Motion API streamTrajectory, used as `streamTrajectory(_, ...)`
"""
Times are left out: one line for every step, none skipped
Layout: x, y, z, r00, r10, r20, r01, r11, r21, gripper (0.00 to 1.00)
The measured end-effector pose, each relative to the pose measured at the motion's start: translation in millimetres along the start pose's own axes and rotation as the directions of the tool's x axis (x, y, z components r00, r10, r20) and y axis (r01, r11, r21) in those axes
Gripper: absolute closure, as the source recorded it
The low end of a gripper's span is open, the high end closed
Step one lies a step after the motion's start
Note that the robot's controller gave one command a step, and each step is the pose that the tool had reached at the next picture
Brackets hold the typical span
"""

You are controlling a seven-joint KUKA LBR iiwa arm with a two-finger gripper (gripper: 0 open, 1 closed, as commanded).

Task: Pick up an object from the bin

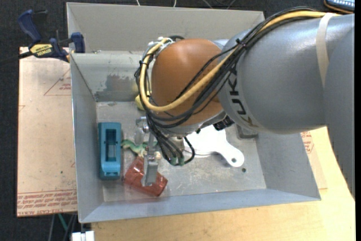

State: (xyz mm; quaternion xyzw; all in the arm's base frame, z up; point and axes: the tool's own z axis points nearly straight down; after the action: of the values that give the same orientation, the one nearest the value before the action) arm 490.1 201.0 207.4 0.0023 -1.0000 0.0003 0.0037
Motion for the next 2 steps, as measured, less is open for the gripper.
streamTrajectory(-2.0,-1,-4,1.0,0.005,0.007,-0.005,1.0,-0.001,0.0)
streamTrajectory(-76.6,-52,123,1.0,0.007,0.026,-0.006,1.0,-0.008,0.0)
